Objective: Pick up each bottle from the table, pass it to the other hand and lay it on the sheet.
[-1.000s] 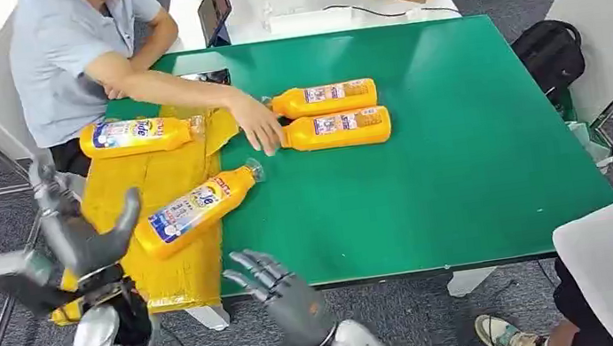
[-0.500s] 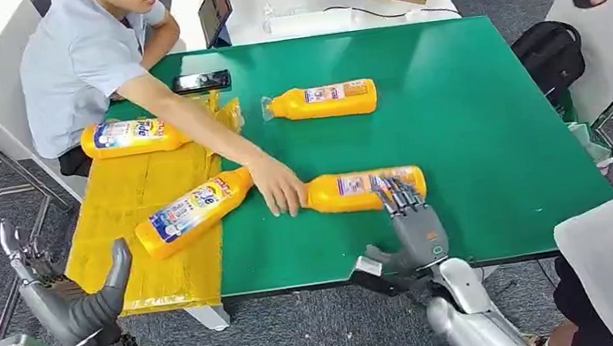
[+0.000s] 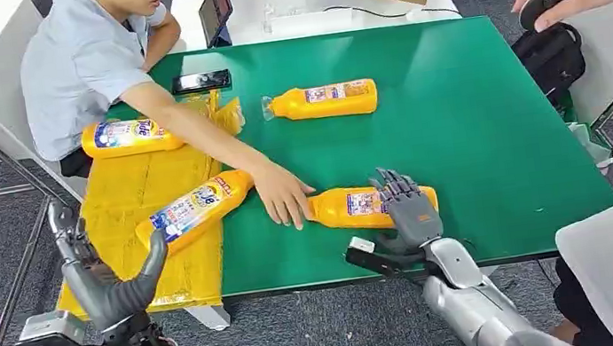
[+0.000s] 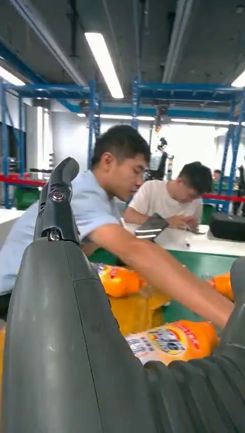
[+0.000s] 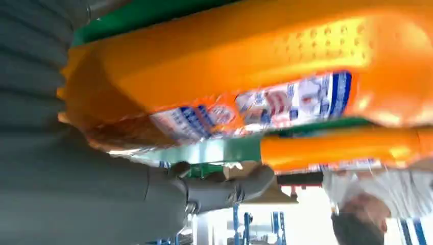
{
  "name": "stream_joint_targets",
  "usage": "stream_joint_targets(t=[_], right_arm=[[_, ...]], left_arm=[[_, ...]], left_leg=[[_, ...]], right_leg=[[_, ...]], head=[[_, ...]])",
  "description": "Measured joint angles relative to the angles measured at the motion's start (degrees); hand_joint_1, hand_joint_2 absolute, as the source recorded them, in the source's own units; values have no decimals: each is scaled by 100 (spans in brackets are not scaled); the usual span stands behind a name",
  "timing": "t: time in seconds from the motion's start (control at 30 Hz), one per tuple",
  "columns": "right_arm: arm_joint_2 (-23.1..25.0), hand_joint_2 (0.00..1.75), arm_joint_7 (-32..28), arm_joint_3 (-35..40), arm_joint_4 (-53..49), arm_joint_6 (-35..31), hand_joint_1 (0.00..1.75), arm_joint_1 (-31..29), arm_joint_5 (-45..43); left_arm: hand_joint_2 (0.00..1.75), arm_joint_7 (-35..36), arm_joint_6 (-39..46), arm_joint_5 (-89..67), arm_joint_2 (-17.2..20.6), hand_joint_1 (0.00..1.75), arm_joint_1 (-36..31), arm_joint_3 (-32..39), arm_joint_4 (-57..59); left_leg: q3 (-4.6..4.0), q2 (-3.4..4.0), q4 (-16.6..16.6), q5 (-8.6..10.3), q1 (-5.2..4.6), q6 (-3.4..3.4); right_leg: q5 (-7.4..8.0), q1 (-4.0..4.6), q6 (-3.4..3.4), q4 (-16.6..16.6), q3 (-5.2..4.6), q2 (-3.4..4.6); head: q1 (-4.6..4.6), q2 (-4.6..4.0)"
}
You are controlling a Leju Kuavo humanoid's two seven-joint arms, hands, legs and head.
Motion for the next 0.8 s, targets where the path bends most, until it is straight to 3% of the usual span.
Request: stream_joint_targets(t=[0.17, 0.27, 0.3, 0.5, 0.8], right_arm=[[22, 175, 886, 183, 443, 135, 0, -424, 378], [17, 175, 1236, 240, 638, 548, 3, -653, 439], [17, 175, 1336, 253, 694, 754, 169, -725, 467], [74, 175, 1842, 352, 878, 2191, 175, -1107, 546], [120, 175, 1918, 393, 928, 2865, 175, -1339, 421]], left_arm=[[175, 81, 0, -111, 9, 0, -94, -142, 94], [175, 183, -9, -184, 24, 0, -133, -216, 129], [175, 214, -20, -203, 30, 0, -144, -231, 138], [175, 376, -133, -385, 68, 0, -162, -260, 181], [175, 527, -363, -531, 131, 0, -157, -302, 181]], left_leg=[[1, 0, 0, 1, 0, 0], [1, 0, 0, 1, 0, 0], [1, 0, 0, 1, 0, 0], [20, 2, 0, 0, 0, 0], [40, 0, 0, 2, 0, 2]], right_leg=[[0, 0, 0, 1, 0, 0], [0, 0, 0, 0, 1, 0], [0, 0, 0, 0, 1, 0], [0, 0, 0, -2, 17, 1], [0, 0, 0, -1, 39, 0]], head=[[0, 0], [0, 0], [0, 0], [0, 0], [0, 0]])
